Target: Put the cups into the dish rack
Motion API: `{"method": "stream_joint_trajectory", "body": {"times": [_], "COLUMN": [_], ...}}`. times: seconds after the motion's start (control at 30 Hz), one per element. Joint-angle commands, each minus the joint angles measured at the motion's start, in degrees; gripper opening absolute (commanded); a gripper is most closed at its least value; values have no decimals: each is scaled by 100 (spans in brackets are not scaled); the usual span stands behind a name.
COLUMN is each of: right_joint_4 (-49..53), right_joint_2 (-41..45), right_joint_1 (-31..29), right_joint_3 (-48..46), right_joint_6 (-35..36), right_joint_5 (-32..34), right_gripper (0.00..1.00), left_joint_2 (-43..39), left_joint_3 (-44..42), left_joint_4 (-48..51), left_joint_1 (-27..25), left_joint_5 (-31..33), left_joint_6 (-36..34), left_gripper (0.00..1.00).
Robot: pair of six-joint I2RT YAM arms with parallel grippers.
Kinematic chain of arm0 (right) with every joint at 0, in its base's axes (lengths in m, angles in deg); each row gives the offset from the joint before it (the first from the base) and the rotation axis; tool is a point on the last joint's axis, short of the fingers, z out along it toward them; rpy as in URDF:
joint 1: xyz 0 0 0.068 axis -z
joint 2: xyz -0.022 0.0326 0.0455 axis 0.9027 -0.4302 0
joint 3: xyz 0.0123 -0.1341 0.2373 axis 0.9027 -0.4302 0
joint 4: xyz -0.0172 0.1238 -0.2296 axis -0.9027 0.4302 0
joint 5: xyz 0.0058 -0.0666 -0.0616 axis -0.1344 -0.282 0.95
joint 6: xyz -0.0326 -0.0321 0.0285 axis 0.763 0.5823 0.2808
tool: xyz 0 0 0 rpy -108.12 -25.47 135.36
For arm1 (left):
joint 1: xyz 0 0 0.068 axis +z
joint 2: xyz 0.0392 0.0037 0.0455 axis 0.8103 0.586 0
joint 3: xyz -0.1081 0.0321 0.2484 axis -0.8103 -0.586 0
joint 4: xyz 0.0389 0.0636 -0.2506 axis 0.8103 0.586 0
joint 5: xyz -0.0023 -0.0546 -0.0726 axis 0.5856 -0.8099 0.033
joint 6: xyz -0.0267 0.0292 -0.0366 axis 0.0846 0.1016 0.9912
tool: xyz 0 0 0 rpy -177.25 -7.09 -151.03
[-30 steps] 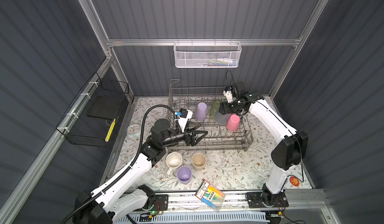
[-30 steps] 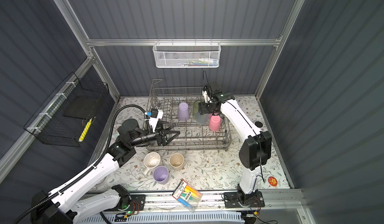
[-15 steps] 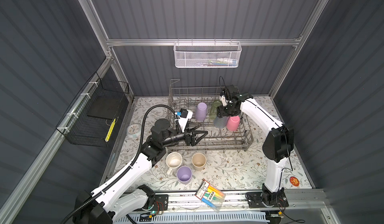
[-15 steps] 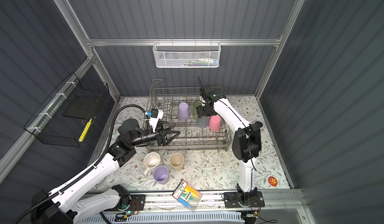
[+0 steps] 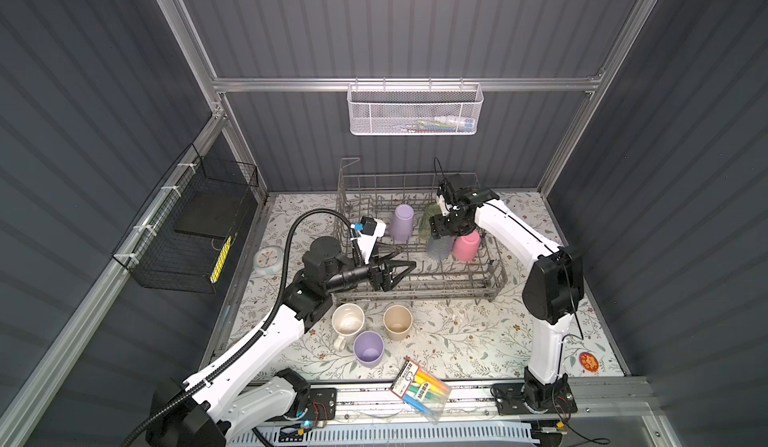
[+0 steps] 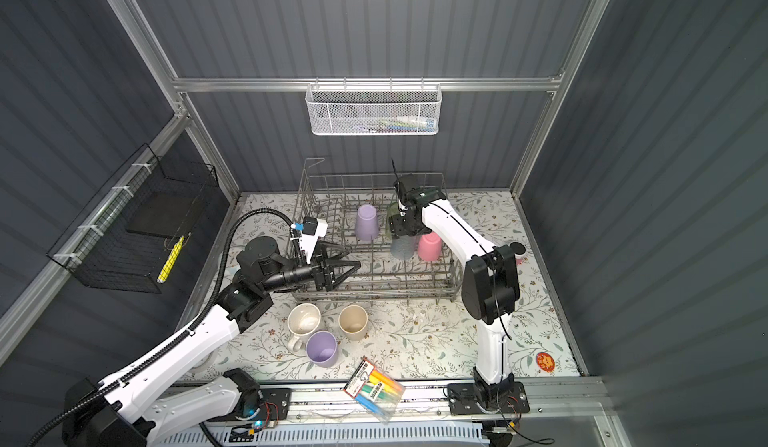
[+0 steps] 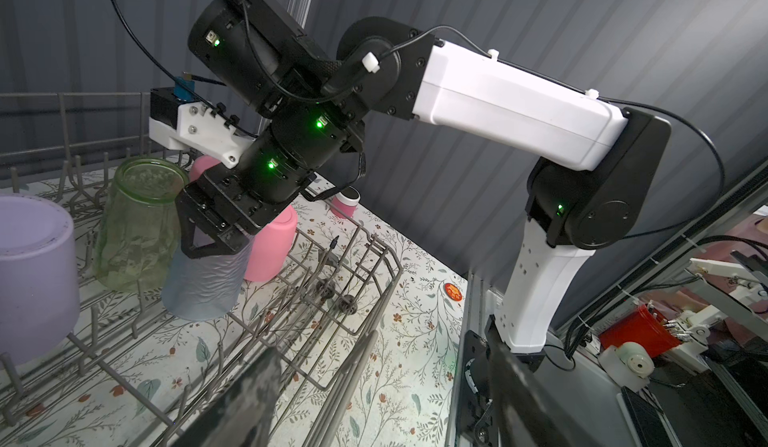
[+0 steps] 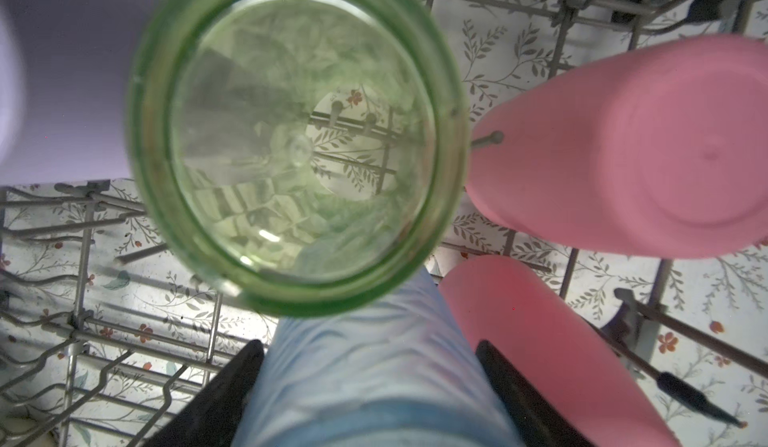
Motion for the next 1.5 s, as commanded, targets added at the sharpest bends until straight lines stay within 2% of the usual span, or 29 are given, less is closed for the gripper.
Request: {"method": "stream_joint_trajectory", "body": {"times": [0.0,0.3,0.6,0.9,1.17,1.47], "right_joint_4": [-46,-158,-323,-646,-655,-664], "right_joint_2": [231,563,1400,2515,2147,1413], "right_joint_1": [-35,-36,-41,-10,-6,-16], "right_joint_3": [-118,-207,-364,-883,-1164,-941], "right_joint_6": [-113,-224,-314,-314,-216,-155], "right_joint_5": [76,-16,-8,-361,-317,-115], "right_gripper": [83,98,99,99,99,99], "left_joint_2": [15,-38,-130,-169,-25,-5], "left_joint_3": [28,19,110,235,290,270], "left_joint_4": [-34,-17,199,528,437,445], "left_joint_1": [26,26,26,26,26,26], "left_joint_5": [-107,-116,-37,-17,-98,-99], "left_joint_6": [-100,-56,-150,-258,-205,-205], "left_gripper": [78,78,79,79,79,79]}}
